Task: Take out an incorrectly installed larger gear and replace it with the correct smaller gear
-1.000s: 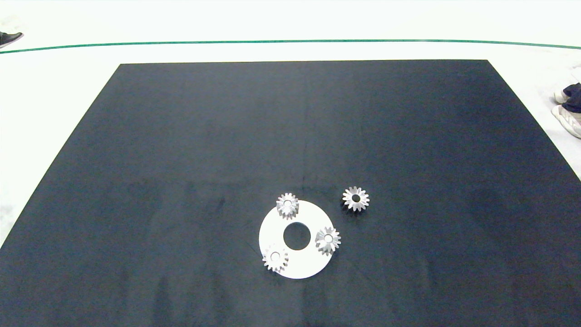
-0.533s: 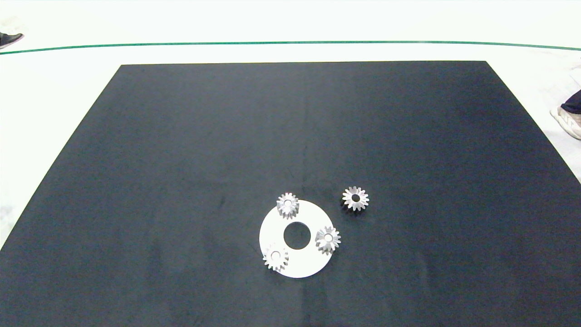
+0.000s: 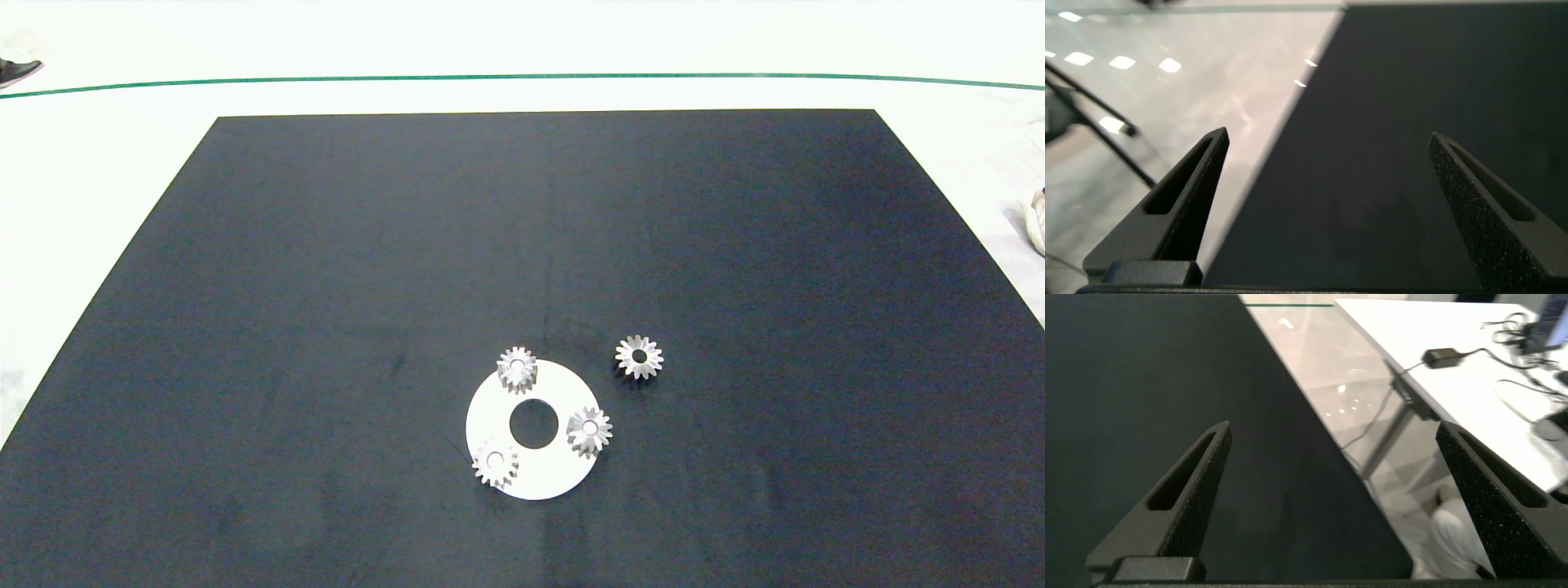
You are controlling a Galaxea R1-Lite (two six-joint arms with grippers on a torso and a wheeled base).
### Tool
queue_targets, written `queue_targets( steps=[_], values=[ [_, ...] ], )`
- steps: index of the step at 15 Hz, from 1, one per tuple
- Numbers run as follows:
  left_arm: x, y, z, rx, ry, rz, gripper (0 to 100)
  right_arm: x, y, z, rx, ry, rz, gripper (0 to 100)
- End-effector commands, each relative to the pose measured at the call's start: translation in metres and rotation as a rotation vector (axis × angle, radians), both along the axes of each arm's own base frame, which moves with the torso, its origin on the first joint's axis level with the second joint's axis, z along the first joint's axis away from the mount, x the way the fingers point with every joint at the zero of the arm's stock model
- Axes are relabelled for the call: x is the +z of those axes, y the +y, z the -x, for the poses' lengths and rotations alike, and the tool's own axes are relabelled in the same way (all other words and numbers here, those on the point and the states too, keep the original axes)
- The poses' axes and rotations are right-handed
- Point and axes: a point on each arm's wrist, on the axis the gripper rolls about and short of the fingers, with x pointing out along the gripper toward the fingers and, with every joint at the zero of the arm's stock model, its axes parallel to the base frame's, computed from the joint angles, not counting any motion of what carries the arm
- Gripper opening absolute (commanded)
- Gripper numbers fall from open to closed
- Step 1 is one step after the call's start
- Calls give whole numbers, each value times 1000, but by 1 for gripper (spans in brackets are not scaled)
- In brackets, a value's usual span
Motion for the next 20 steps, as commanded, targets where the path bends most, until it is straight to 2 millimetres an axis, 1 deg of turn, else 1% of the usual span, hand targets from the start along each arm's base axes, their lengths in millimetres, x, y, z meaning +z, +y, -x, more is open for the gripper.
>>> queue_targets(
  steps=[1, 2, 3, 4, 7, 10, 13, 20],
  values=[
    [-64, -4, -42, -186, 98, 13, 100, -53, 3, -33, 150, 43, 49, 100],
    [-77, -5, -48, -244, 107, 4, 100, -58, 5, -34, 221, 95, 48, 100],
    [-84, -6, -48, -273, 178, 15, 100, -64, 5, -35, 237, 150, 41, 100],
    [-86, -7, -48, -317, 194, 39, 100, -73, 5, -36, 255, 233, 20, 100],
    [-86, -7, -48, -331, 192, 39, 100, -73, 7, -37, 328, 217, -12, 100],
    [-86, -7, -48, -321, 190, 51, 100, -75, 8, -37, 411, 200, -153, 100],
    [-86, -8, -49, -343, 196, 37, 100, -76, 9, -37, 437, 204, -149, 100],
    [-86, -7, -48, -309, 187, 66, 100, -76, 9, -37, 451, 208, -138, 100]
  ],
)
